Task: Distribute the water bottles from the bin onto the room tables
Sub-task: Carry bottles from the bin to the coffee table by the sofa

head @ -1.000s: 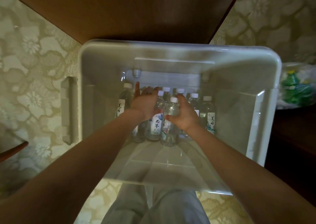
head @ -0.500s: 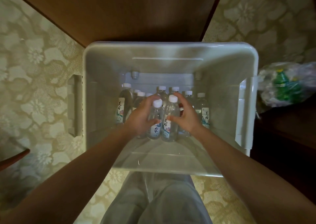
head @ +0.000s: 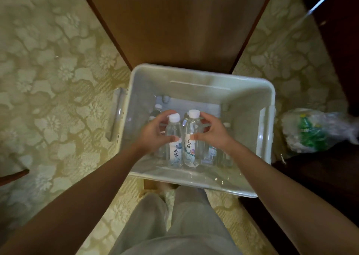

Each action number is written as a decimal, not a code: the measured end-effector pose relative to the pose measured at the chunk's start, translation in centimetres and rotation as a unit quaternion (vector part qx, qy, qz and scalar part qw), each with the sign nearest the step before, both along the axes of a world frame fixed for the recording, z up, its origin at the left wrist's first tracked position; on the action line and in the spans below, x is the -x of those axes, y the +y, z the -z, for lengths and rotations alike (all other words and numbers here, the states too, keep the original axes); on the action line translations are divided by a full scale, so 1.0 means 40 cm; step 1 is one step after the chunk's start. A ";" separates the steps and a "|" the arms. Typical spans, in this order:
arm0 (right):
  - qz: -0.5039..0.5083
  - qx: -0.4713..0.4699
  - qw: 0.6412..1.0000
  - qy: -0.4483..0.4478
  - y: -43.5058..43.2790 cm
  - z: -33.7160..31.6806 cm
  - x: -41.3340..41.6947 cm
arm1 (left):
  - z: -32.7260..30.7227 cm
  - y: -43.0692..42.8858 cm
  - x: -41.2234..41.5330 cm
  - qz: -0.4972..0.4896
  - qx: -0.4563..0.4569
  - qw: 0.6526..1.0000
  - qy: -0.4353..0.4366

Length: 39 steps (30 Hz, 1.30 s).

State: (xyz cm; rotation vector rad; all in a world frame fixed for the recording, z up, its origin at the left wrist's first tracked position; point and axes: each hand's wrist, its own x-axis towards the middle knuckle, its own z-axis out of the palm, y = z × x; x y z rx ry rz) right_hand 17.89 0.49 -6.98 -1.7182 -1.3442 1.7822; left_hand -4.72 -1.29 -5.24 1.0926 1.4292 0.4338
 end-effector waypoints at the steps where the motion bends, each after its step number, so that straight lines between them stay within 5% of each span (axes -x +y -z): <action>1: -0.015 0.000 1.000 -0.001 0.012 -0.025 0.009 | -0.020 -0.001 0.016 -0.015 0.001 1.000 -0.002; 19: -0.260 -0.057 0.963 0.046 -0.061 -0.407 0.461 | -0.372 -0.343 0.437 -0.276 -0.037 0.960 -0.030; 39: -0.535 -0.045 0.828 0.163 -0.845 -0.575 1.228 | -0.562 -1.420 0.847 -0.601 -0.168 0.778 0.070</action>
